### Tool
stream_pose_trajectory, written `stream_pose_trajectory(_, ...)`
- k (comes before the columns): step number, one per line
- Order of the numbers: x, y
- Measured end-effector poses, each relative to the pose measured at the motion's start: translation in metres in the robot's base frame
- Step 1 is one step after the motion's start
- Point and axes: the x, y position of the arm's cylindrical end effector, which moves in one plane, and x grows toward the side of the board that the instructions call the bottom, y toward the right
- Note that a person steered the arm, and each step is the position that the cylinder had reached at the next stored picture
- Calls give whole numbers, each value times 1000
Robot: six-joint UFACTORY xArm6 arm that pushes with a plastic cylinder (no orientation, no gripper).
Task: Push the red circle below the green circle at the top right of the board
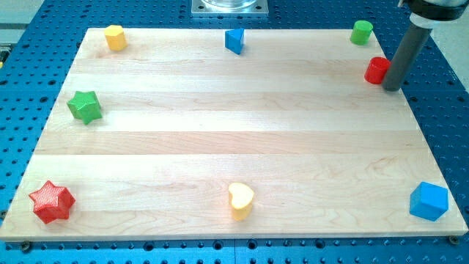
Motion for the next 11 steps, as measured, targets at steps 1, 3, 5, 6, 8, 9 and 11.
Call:
stream_pose_trajectory(1, -2, 0)
stream_pose_trajectory(3, -16, -12)
stream_pose_trajectory(5, -1, -30)
stream_pose_trajectory(6, -32, -30)
stream_pose_trajectory(8, -34, -30)
stream_pose_trajectory(9, -43, -32)
stream_pose_trajectory(11, -32, -89)
